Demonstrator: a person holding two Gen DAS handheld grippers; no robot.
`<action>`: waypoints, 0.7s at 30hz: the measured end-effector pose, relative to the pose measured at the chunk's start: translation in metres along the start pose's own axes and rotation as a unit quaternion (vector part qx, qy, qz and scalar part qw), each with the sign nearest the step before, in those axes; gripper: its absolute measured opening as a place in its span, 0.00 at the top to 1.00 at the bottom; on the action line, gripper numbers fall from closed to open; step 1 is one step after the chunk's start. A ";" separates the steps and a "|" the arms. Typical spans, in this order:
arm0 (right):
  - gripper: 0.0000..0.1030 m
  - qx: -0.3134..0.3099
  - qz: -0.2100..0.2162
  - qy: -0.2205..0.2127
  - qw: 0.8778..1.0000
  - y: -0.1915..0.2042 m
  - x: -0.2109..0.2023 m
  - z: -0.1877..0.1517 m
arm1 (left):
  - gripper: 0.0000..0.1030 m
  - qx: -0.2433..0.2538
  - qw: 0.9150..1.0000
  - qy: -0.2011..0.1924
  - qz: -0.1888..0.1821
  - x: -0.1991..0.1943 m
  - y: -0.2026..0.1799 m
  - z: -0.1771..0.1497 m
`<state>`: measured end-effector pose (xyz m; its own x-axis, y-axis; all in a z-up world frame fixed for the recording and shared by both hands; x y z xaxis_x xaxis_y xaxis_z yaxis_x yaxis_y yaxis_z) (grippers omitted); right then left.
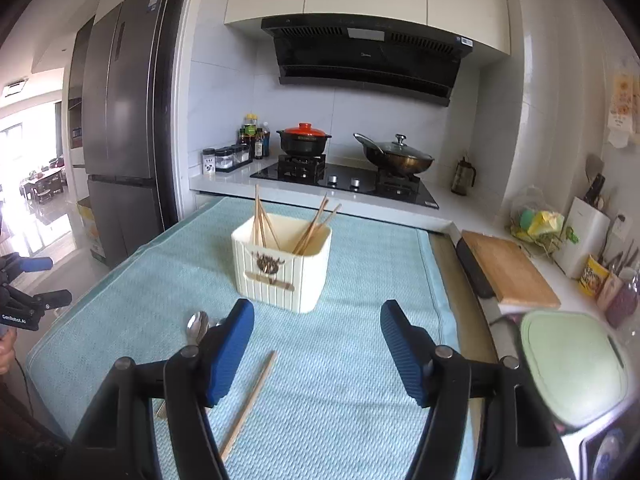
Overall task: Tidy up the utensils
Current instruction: 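Move both open grippers back over the remaining spoons and chopsticks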
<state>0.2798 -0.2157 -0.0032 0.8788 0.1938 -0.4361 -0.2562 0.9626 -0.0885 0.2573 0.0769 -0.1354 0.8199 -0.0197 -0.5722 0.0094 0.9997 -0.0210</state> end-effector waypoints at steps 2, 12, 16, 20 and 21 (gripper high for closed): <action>0.35 0.029 -0.002 0.013 0.999 0.003 -0.004 -0.027 | 0.01 -0.022 1.000 0.009 -0.012 0.000 -0.008 -0.020; 0.35 0.086 -0.008 0.081 0.993 0.010 -0.007 -0.111 | 0.01 -0.031 0.998 0.040 -0.036 0.012 -0.039 -0.053; 0.35 0.098 -0.007 0.086 0.991 0.009 -0.006 -0.114 | 0.01 -0.043 0.997 0.042 -0.040 0.011 -0.039 -0.058; 0.35 0.102 0.000 0.099 0.990 0.013 0.001 -0.121 | 0.01 -0.045 0.997 0.049 -0.038 0.014 -0.038 -0.060; 0.35 0.104 0.003 0.103 0.989 0.014 0.002 -0.123 | 0.01 -0.044 0.997 0.051 -0.036 0.015 -0.038 -0.061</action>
<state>0.2283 -0.2251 -0.1156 0.7720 0.1767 -0.6105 -0.1533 0.9840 0.0909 0.2341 0.0381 -0.1933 0.7563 -0.0974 -0.6470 0.0128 0.9909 -0.1342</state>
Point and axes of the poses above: each gripper's, at about its wrist camera, not at the fingertips, and x roughly the way its jaws point, y to its left, z to its top, the point moved 7 cm from there along x, roughly the way its jaws point, and after that the axes turned 7 degrees about -y, right-handed, at the moved point
